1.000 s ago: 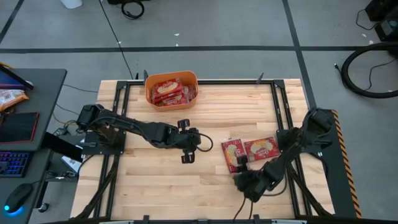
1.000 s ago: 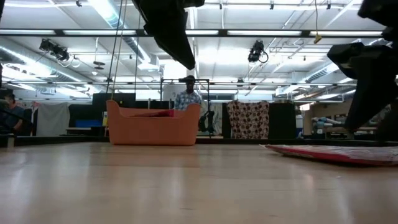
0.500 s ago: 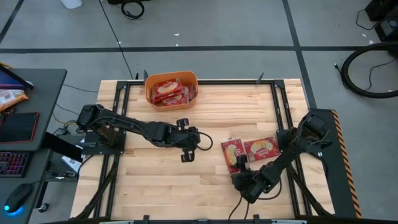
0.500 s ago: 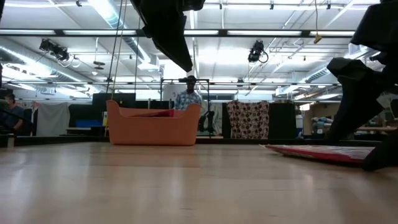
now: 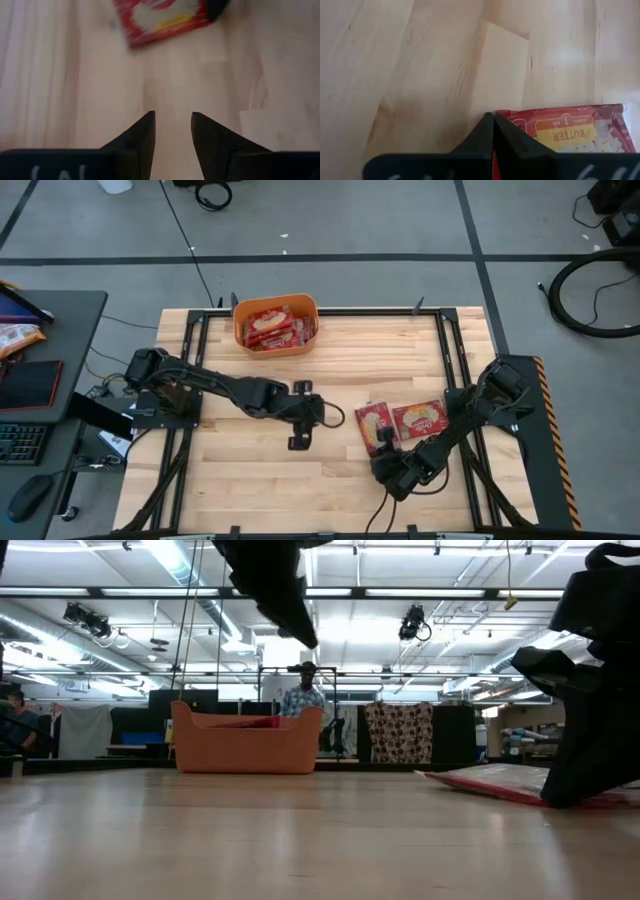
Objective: Sort popcorn bags into baskets
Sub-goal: Put the red popcorn bag into the orange bin
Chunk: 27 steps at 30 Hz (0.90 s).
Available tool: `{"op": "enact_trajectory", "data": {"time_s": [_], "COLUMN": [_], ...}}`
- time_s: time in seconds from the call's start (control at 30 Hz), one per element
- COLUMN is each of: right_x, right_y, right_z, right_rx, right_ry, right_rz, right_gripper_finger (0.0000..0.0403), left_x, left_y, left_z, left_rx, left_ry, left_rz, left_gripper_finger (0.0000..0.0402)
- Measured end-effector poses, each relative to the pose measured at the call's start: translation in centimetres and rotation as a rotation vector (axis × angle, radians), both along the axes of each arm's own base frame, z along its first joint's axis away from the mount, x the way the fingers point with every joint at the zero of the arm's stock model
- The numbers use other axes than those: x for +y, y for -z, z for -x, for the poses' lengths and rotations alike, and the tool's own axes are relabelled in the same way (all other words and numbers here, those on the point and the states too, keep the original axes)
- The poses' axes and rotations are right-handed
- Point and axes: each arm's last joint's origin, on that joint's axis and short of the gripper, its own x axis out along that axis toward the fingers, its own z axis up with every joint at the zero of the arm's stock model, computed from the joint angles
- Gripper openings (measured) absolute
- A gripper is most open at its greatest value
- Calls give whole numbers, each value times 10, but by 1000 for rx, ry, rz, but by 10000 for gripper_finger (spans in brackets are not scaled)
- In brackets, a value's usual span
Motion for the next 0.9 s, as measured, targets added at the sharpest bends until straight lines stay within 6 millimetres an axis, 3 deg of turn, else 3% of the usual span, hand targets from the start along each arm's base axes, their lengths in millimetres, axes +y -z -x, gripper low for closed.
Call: {"op": "enact_trajectory", "data": {"time_s": [0.2, 0.4, 0.67, 0.9], "right_x": [5, 3, -1, -2], "right_y": [-25, -53, -79, -98], "right_z": [-5, -2, -5, -8], "right_rx": [-46, -113, -178, -319], "right_ry": [-33, -34, -44, -41], "right_rz": [-67, -132, -288, -292], "right_gripper_finger": [7, 8, 5, 5], "left_x": [-31, -54, -58, -58], "left_y": [26, 64, 96, 105], "left_z": [-21, -44, -63, -71], "left_rx": [-75, -149, -217, -269], "left_ry": [225, 251, 204, 218], "left_rz": [-115, -283, -445, -403], "left_gripper_finger": [131, 149, 225, 232]}}
